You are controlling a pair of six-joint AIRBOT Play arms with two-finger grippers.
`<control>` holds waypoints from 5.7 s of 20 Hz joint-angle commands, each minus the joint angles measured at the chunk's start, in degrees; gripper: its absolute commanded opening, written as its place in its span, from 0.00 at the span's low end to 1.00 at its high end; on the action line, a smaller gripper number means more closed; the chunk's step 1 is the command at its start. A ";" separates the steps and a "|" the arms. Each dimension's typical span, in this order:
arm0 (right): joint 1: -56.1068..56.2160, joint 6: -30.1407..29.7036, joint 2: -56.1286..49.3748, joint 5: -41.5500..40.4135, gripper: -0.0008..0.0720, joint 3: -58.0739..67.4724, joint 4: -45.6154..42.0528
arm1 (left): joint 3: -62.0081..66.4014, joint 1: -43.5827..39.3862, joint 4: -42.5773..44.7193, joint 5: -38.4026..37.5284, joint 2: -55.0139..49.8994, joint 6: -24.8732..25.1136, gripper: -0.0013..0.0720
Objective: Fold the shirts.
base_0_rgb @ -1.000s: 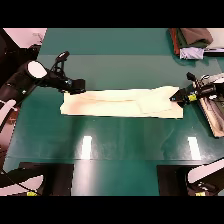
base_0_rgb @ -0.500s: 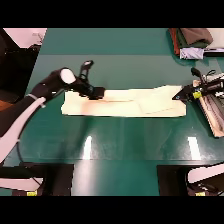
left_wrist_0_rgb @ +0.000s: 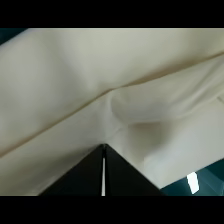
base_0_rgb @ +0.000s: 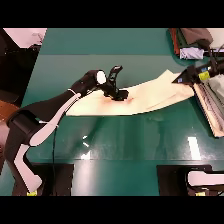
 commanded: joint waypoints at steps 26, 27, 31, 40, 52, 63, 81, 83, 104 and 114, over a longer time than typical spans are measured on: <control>37.57 4.39 -9.51 -18.38 0.04 22.86 0.11 | 2.14 22.97 20.13 -13.33 22.95 2.12 0.05; 40.50 4.39 -11.23 -21.49 0.04 22.86 0.09 | 2.14 24.98 20.13 -13.81 24.74 2.16 0.05; 51.89 2.71 -20.46 -36.79 0.32 22.88 0.07 | 2.12 31.41 20.11 -15.69 30.60 3.52 0.05; 46.77 1.64 -13.73 -28.02 0.74 18.75 -9.64 | 2.03 35.06 20.00 -21.92 34.77 6.54 0.05; 20.22 4.20 -5.44 -26.34 0.93 -18.84 2.05 | 2.01 35.06 17.25 -21.68 34.53 6.51 0.05; 32.48 -0.70 -25.20 -26.93 0.92 -3.76 18.08 | 1.99 35.06 17.00 -21.97 34.23 6.54 0.05; 3.61 1.20 -4.57 -16.70 0.04 -1.18 13.40 | 1.99 23.56 11.45 -17.16 34.23 6.47 0.05; -3.74 1.18 -1.31 -17.35 0.04 -1.18 10.71 | 1.99 20.85 11.45 -15.30 34.23 6.43 0.05; -28.61 -6.14 -3.45 -30.03 0.04 20.09 8.41 | 1.99 14.47 11.30 -14.51 34.23 4.46 0.05; -37.33 -6.10 5.05 -20.20 0.04 14.36 8.39 | 1.99 14.47 11.63 -14.91 34.23 4.61 0.05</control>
